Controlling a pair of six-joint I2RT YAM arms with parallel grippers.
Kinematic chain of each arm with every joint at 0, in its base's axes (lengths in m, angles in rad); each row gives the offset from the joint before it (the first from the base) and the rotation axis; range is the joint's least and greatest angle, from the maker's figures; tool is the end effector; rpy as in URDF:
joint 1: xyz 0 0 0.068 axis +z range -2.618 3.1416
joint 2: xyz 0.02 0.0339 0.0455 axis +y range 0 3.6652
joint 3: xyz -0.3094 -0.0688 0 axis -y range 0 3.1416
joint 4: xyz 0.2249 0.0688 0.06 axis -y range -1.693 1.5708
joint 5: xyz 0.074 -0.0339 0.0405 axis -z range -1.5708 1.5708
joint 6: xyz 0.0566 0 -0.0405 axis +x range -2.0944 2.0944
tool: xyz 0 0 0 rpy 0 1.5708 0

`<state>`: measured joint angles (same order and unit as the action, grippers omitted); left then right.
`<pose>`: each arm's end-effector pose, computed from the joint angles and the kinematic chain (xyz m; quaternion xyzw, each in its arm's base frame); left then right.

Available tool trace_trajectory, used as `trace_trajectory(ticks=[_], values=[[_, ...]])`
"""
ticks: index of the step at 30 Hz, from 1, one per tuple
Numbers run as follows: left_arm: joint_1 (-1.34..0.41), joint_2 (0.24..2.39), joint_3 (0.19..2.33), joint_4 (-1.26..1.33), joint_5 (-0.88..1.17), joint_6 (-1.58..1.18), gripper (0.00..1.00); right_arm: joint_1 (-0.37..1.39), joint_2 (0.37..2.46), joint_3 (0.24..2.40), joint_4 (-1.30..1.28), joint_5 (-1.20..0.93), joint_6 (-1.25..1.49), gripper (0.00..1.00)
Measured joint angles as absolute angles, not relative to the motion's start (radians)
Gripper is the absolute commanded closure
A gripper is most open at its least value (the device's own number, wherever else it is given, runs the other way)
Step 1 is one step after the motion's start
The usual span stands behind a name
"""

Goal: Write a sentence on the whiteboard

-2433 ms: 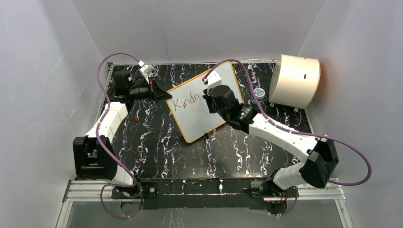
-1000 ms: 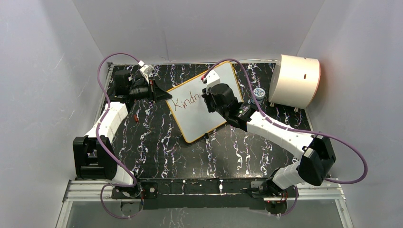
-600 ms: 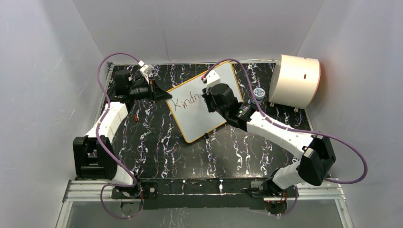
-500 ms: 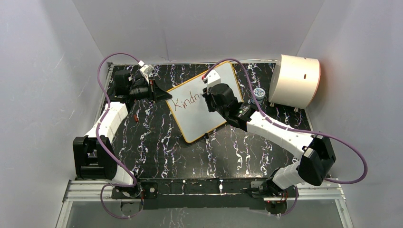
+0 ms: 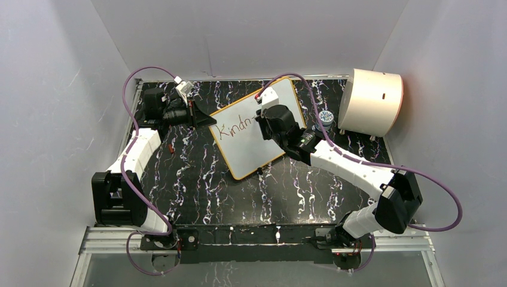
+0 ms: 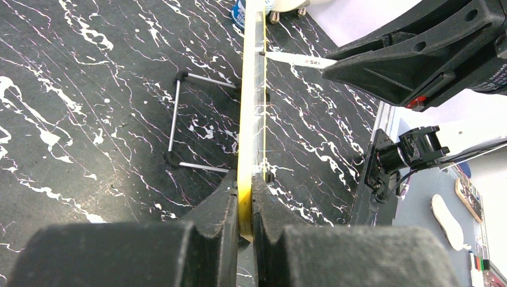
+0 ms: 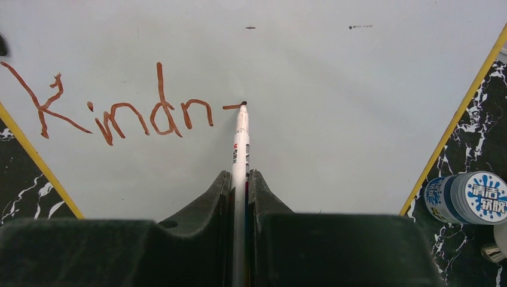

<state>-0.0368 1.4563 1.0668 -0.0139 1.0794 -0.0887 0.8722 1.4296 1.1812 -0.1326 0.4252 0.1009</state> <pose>0.3061 -0.0612 0.3514 0.2645 0.7229 -0.4576 0.4450 0.2274 0.2344 0.3760 -0.1950 0.7946 0.1017 0.5659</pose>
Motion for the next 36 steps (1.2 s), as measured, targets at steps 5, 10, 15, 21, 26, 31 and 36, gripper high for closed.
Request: trace_trajectory(ticks=[5,10,15,21,26,31,36], values=[[-0.037,1.456,1.067,-0.015,1.080,-0.088,1.00,0.871,1.430,1.181,-0.122,0.432,0.098,1.00],[-0.037,1.456,1.068,-0.016,1.080,-0.088,1.00,0.870,1.430,1.181,-0.105,0.430,0.093,1.00],[-0.037,1.456,1.069,-0.019,1.080,-0.086,1.00,0.870,1.430,1.181,-0.096,0.414,0.079,1.00],[-0.037,1.456,1.069,-0.019,1.079,-0.086,1.00,0.870,1.430,1.181,-0.096,0.389,0.074,1.00],[-0.037,1.457,1.069,-0.019,1.079,-0.086,1.00,0.870,1.430,1.181,-0.101,0.375,0.074,1.00],[-0.037,1.457,1.069,-0.019,1.078,-0.085,1.00,0.870,1.430,1.182,-0.110,0.360,0.074,1.00],[-0.037,1.457,1.069,-0.020,1.077,-0.085,1.00,0.870,1.430,1.182,-0.122,0.352,0.075,1.00]])
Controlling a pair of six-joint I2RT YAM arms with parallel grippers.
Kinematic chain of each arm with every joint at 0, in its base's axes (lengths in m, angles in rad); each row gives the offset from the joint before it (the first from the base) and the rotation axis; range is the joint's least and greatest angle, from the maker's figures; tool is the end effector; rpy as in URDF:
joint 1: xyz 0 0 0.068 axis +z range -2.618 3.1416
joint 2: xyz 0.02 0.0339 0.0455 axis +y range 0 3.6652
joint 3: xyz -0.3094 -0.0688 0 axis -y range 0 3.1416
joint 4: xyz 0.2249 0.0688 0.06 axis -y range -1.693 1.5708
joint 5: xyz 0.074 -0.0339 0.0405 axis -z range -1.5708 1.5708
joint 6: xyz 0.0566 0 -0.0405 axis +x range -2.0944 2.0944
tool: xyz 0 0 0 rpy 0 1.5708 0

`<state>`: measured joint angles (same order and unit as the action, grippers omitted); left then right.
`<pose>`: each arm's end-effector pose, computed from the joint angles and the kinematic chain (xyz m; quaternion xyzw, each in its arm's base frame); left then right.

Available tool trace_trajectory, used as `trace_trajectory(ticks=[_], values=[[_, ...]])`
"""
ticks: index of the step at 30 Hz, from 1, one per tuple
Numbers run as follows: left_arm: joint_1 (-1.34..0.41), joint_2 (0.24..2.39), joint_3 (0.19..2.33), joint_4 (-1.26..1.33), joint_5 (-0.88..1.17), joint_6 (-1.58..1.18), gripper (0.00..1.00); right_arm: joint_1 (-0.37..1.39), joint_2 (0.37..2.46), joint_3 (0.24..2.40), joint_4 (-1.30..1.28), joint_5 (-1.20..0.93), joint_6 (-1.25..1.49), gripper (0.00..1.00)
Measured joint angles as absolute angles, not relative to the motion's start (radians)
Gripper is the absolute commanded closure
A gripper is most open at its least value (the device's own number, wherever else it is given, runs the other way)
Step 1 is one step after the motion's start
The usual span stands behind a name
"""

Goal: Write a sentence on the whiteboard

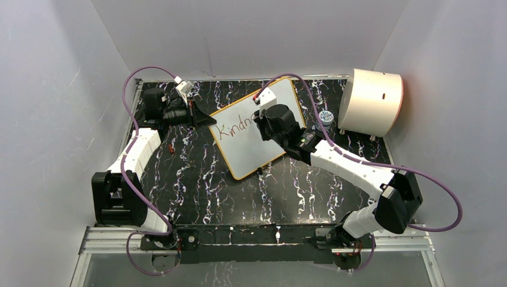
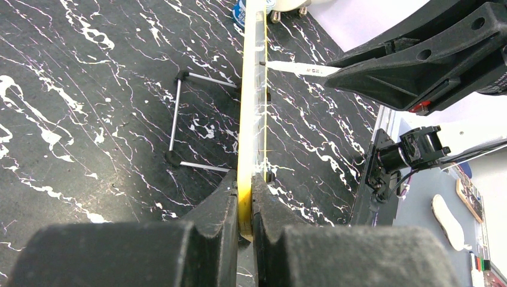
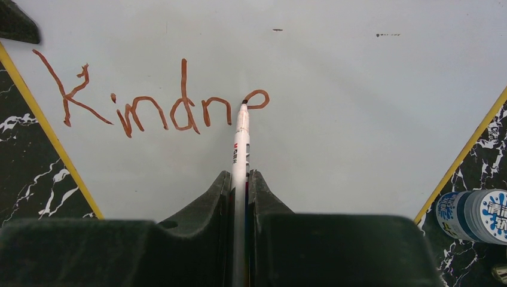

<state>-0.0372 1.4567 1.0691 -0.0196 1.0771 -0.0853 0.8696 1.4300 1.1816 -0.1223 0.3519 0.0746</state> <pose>0.3062 -0.0613 0.3515 0.2645 0.7238 -0.4566 0.4446 0.2264 0.2379 0.3766 -0.2234 0.7875 0.1242 0.5608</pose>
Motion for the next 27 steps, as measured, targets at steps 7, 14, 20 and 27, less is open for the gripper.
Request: trace_trajectory(ticks=[7,14,20,27], values=[[-0.037,1.457,1.069,-0.020,1.077,-0.085,1.00,0.870,1.430,1.182,-0.133,0.348,0.075,1.00],[-0.037,1.457,1.069,-0.020,1.076,-0.085,1.00,0.870,1.430,1.181,-0.149,0.345,0.075,1.00],[-0.037,1.458,1.070,-0.020,1.076,-0.085,1.00,0.870,1.429,1.181,-0.170,0.345,0.075,1.00],[-0.037,1.459,1.073,-0.024,1.076,-0.085,1.00,0.870,1.428,1.179,-0.184,0.364,0.075,1.00]])
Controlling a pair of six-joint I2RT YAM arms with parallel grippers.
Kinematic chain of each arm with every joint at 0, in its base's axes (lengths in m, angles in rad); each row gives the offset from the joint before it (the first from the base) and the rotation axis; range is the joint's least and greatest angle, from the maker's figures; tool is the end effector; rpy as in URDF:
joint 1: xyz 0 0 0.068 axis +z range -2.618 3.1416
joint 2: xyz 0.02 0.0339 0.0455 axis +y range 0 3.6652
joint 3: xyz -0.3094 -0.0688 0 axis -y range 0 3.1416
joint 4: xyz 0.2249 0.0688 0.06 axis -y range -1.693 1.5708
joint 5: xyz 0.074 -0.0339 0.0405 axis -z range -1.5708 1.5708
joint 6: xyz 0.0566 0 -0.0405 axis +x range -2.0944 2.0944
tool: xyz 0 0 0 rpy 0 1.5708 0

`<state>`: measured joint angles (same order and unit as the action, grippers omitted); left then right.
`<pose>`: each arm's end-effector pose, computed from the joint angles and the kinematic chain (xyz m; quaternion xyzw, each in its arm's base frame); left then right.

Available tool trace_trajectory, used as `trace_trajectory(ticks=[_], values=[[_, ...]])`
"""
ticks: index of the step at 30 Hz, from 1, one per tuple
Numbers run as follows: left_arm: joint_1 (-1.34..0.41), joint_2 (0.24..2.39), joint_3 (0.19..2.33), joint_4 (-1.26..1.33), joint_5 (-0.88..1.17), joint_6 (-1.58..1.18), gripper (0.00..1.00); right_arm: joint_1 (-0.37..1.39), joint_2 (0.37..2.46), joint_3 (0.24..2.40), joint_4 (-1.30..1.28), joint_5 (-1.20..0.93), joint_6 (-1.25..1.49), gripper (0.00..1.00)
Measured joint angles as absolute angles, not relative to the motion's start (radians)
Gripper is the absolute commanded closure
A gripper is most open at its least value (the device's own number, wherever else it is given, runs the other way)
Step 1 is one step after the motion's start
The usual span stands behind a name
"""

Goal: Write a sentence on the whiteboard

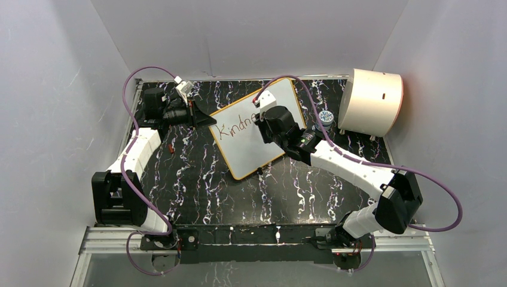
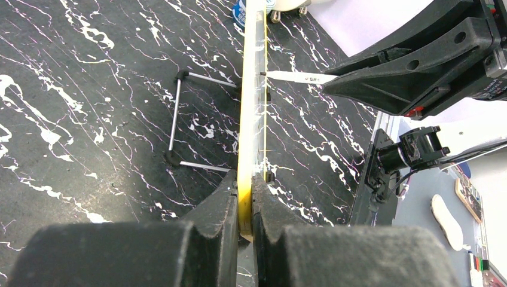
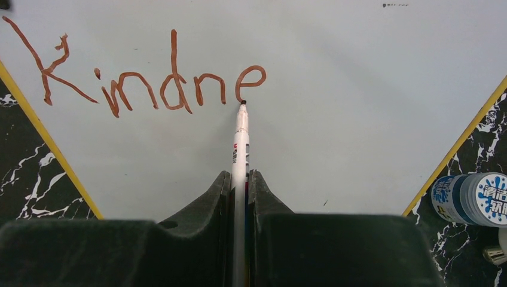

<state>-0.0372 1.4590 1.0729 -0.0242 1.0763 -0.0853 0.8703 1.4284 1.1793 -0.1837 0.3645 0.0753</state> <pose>0.3068 -0.0613 0.3516 0.2636 0.7247 -0.4567 0.4436 0.2243 0.2347 0.3693 -0.2307 0.8017 0.1054 0.5413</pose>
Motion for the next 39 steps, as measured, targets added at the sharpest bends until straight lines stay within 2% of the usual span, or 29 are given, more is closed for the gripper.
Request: trace_trajectory(ticks=[39], values=[[-0.054,1.462,1.075,-0.029,1.079,-0.085,1.00,0.839,1.352,1.144,-0.154,0.419,0.074,1.00]])
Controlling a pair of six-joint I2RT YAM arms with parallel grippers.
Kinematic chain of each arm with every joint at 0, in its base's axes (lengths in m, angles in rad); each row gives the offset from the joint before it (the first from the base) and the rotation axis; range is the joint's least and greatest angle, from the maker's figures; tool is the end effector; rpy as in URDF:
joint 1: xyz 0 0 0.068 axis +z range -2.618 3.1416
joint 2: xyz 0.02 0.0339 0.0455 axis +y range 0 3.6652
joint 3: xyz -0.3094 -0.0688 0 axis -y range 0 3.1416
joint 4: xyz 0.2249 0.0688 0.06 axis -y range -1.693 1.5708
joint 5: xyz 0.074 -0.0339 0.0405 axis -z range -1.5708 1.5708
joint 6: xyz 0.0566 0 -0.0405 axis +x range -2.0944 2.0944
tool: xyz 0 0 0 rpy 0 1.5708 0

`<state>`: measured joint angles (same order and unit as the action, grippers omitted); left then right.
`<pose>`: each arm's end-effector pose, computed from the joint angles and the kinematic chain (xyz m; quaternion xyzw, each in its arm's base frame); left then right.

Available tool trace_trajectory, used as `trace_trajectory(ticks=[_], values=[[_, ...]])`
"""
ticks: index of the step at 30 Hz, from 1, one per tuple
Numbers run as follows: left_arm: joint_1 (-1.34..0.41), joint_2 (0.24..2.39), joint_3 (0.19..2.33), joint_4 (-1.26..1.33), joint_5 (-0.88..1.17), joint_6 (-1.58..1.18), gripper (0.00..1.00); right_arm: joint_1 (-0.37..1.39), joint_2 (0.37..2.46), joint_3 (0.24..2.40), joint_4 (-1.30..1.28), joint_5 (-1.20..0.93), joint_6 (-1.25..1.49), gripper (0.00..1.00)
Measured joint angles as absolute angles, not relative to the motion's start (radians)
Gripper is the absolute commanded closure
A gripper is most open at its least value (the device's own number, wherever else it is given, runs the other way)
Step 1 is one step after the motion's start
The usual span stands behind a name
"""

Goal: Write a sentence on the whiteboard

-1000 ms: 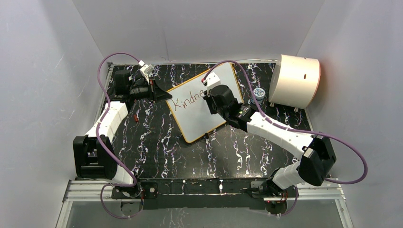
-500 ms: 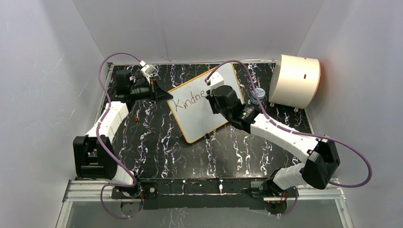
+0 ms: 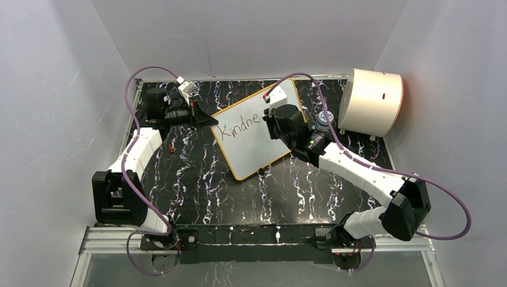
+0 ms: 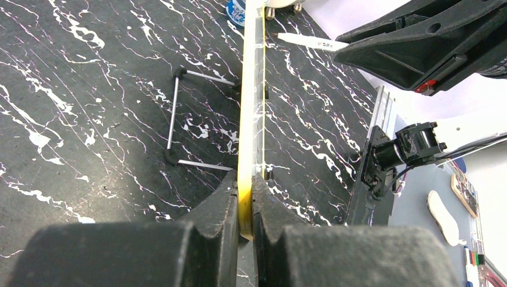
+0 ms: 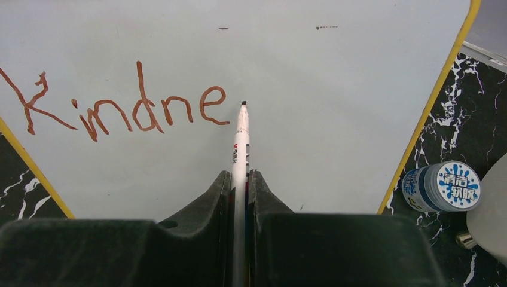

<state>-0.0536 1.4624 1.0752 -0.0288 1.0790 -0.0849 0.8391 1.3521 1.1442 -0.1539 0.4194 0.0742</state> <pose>0.3065 -0.0664 0.3510 0.2691 0.7232 -0.4618 0.4374 0.2195 0.2100 0.3833 -0.1906 0.7908 0.0914 0.5745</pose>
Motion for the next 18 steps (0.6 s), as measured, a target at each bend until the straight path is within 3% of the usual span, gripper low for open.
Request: trace_trajectory(ticks=[18], values=[[-0.054,1.462,1.075,-0.029,1.079,-0.085,1.00,0.825,1.388,1.144,-0.109,0.419,0.074,1.00]])
